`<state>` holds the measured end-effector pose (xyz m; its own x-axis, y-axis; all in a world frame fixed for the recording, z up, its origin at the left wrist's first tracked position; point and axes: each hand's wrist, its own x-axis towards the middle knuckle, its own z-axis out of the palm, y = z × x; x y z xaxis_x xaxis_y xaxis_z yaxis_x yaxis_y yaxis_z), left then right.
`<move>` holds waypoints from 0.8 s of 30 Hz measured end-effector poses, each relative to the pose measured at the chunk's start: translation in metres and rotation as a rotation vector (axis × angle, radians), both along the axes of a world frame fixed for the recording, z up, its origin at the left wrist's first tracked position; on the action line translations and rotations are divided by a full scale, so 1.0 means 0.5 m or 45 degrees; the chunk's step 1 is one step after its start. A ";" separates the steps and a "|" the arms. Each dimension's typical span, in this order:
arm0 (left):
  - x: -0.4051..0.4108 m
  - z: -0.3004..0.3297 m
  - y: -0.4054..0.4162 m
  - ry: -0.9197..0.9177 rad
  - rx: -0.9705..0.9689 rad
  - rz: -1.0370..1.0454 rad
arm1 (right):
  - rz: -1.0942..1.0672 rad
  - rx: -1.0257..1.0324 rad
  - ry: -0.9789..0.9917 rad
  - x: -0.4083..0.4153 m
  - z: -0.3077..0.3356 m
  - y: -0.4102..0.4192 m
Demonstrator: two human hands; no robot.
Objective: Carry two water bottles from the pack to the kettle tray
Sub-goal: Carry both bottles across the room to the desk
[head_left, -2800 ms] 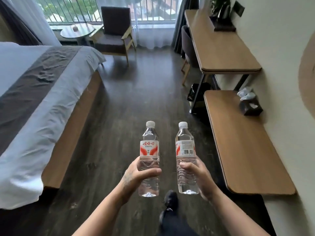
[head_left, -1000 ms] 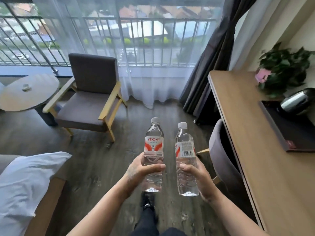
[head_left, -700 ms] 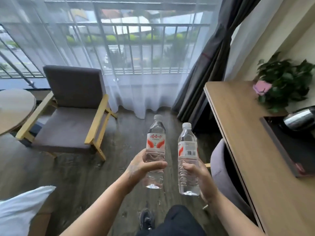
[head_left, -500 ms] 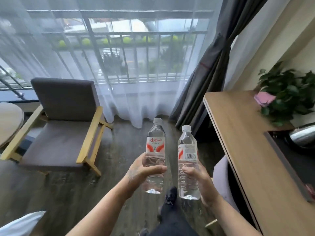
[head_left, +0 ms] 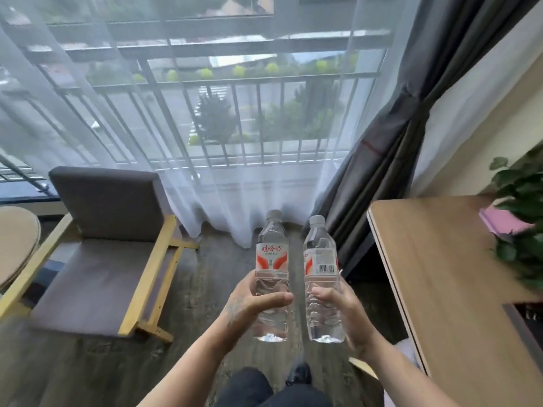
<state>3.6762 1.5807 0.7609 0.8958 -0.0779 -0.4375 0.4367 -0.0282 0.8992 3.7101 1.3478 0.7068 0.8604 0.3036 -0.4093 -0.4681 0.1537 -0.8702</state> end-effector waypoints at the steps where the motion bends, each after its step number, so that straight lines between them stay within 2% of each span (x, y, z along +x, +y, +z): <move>1: 0.022 -0.005 -0.002 -0.008 0.000 0.009 | -0.014 0.016 0.011 0.017 0.000 -0.002; 5: 0.104 -0.011 -0.006 -0.011 -0.021 -0.026 | -0.015 -0.024 -0.021 0.071 0.013 0.000; 15: 0.263 0.008 -0.034 -0.047 -0.050 -0.257 | -0.368 -0.042 -0.039 0.123 0.057 -0.026; 20: 0.312 0.003 -0.099 -0.060 -0.084 -0.600 | -0.623 -0.019 0.043 0.065 0.062 -0.067; 24: 0.315 -0.019 -0.180 -0.032 -0.118 -0.856 | -0.938 -0.053 0.029 -0.025 0.049 -0.105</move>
